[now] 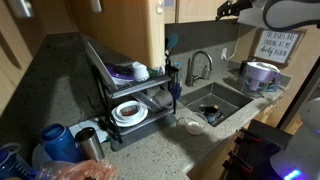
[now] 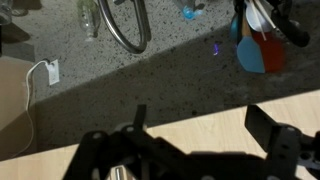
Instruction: Open the left door of the cabinet above the faucet
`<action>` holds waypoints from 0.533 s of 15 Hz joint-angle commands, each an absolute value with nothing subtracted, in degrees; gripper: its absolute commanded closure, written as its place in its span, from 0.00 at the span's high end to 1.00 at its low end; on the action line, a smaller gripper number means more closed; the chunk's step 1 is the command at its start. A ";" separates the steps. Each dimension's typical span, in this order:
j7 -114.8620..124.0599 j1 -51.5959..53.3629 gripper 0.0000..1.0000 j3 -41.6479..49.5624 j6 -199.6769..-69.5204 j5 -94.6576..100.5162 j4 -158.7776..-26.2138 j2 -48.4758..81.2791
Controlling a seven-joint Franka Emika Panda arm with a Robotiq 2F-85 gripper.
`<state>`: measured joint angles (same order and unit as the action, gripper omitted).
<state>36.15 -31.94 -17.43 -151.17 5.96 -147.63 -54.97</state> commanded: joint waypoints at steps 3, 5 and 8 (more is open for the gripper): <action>34.81 -34.23 1.00 -16.08 -156.91 8.58 -146.86 -53.34; 33.47 -33.74 1.00 -16.08 -157.29 8.58 -147.05 -52.92; 34.03 -33.52 1.00 -16.34 -155.78 7.59 -147.52 -53.75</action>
